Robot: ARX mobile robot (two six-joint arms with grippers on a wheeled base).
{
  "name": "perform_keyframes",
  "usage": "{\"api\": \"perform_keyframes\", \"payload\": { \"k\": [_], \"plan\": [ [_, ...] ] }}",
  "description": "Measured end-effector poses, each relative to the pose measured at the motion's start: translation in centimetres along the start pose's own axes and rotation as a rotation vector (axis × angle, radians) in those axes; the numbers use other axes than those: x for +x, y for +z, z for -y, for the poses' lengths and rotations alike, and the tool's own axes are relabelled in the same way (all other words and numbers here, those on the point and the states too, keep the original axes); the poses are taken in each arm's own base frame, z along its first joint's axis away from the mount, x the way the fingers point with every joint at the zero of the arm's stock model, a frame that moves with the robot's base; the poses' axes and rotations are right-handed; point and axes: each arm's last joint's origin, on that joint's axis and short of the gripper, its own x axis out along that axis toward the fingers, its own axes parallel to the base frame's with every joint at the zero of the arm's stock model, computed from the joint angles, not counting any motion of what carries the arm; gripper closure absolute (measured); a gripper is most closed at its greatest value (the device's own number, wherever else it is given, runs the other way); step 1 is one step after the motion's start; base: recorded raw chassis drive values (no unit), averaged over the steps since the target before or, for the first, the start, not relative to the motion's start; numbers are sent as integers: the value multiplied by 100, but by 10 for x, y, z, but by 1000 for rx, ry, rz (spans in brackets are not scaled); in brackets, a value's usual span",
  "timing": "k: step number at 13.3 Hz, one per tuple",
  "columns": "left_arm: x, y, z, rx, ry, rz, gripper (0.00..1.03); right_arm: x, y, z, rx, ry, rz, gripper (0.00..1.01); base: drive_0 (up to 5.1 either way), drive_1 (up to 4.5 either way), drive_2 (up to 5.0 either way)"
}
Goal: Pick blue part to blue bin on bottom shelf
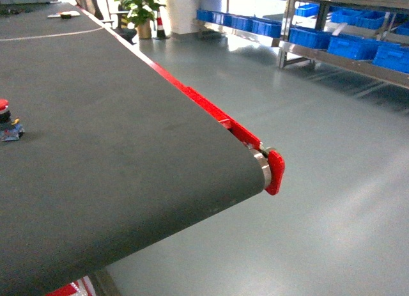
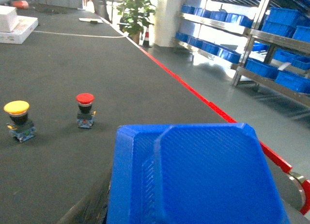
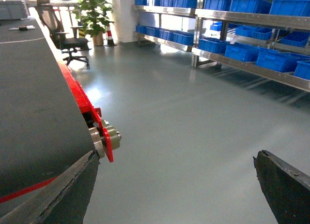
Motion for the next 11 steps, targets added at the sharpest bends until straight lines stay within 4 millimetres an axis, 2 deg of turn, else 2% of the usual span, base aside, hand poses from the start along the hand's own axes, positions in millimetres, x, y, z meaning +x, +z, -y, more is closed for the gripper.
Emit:
{"api": "perform_keyframes", "payload": {
  "k": [11],
  "plan": [
    [0, 0, 0, 0, 0, 0, 59, 0, 0, 0, 0, 0, 0, 3, -164, -164, -164]
  ]
}}
